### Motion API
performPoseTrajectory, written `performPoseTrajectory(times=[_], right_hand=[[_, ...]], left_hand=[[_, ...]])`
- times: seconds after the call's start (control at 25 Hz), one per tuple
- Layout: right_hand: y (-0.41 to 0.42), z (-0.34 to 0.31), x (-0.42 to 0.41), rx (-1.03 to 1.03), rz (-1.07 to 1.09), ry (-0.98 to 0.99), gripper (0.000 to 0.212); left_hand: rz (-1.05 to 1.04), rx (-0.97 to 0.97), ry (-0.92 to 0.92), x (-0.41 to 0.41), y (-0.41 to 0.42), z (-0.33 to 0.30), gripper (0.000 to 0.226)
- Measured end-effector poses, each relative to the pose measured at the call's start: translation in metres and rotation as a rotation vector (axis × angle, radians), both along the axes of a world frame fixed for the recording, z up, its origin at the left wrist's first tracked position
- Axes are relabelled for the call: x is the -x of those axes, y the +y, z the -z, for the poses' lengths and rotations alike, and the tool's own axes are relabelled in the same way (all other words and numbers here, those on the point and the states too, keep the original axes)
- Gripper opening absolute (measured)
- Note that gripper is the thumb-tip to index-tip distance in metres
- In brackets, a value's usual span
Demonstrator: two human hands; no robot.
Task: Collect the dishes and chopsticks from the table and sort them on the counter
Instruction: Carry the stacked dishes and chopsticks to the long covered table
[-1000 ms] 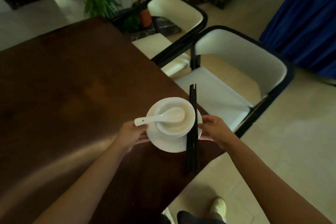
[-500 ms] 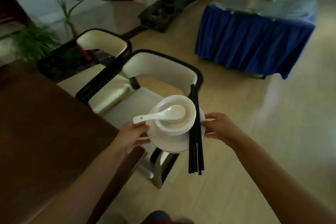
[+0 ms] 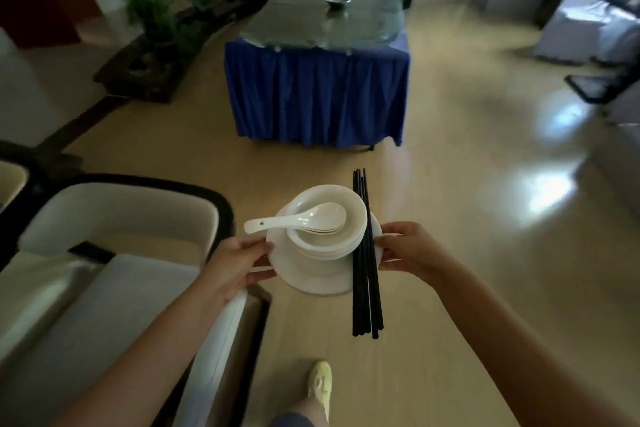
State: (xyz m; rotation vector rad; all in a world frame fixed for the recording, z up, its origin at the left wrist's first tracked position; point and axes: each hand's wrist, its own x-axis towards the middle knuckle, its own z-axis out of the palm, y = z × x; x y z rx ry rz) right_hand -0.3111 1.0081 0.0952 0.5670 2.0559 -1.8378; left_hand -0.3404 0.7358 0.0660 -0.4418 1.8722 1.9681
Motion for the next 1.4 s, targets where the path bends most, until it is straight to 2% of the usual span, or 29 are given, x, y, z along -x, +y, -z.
performPoseTrajectory(times=[0.24,0.52,0.96,1.4], right_hand=[[0.092,-0.014,0.088,0.017,0.174,0.027,0.016],[0.211,-0.013,0.191,0.049,0.292,0.030,0.016],[0.446,-0.032,0.400,0.005,0.174,0.071,0.016],[0.581,-0.033,0.655,0.016,0.089,0.054,0.016]], left_hand=[[0.182,0.021,0.017,0.136,0.102,-0.025,0.011],[0.279,0.066,0.028,0.263,0.236,-0.036,0.012],[0.144,0.015,0.038,0.438,0.460,-0.045,0.008],[0.072,0.009,0.055,0.675,0.590,-0.045,0.011]])
